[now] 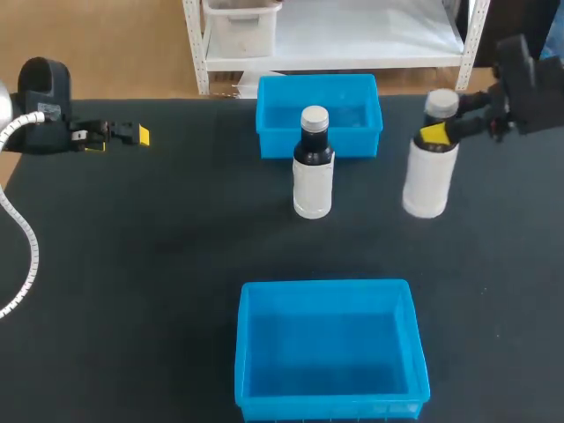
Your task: Pick up the bottle, and place it in the far bin if it is heavy, or in the near bin if it is light.
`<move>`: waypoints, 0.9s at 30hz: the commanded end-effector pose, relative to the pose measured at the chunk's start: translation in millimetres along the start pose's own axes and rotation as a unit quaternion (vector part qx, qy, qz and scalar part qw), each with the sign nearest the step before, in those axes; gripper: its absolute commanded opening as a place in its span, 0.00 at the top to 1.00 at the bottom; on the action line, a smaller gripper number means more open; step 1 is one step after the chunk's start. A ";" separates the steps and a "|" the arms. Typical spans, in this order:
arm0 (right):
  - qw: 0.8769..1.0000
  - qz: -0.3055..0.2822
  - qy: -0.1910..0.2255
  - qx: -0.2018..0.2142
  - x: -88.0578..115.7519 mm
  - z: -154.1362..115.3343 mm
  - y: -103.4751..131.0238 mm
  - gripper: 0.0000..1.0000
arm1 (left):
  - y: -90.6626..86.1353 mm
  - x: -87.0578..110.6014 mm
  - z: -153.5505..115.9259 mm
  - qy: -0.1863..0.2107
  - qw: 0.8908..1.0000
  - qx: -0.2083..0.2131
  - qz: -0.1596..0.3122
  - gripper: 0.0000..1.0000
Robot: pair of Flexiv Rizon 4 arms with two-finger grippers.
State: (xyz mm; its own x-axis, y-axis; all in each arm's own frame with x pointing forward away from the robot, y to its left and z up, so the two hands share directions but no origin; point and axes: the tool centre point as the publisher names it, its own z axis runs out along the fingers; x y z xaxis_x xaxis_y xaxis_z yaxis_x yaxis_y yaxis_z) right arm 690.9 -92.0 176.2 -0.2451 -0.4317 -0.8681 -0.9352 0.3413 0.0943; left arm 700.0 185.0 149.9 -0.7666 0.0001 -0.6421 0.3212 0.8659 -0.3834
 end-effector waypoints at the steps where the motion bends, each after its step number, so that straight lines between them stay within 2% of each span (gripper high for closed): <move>1: 1.000 0.008 -0.005 0.013 -3.7 -17.4 -15.8 1.00 | 0.0 0.0 0.0 0.000 1.000 0.000 0.000 0.00; 7: 0.999 0.018 -0.007 0.047 -7.5 -33.1 -51.9 1.00 | 0.0 0.0 0.0 0.000 1.000 0.000 0.000 0.00; 15: 0.997 0.023 -0.006 0.070 -20.0 -37.9 -94.3 1.00 | 0.0 0.0 0.0 0.000 1.000 0.000 0.000 0.00; 22: 0.997 0.008 -0.008 0.081 -46.7 -36.1 -127.2 1.00 | 0.0 0.0 0.0 0.000 1.000 0.000 0.000 0.00; 27: 0.997 -0.007 -0.015 0.071 -68.9 -24.9 -143.9 1.00 | 0.0 0.0 0.0 0.000 1.000 0.000 0.000 0.00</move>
State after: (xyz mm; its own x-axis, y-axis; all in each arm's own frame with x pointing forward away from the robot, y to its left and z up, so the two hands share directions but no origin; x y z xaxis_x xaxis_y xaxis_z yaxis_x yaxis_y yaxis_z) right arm 812.1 -139.5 232.1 -0.2230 -0.4092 -0.8848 -0.8793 0.4762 0.0014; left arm 700.0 184.9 149.9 -0.7666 0.0001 -0.6421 0.3213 0.8659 -0.3834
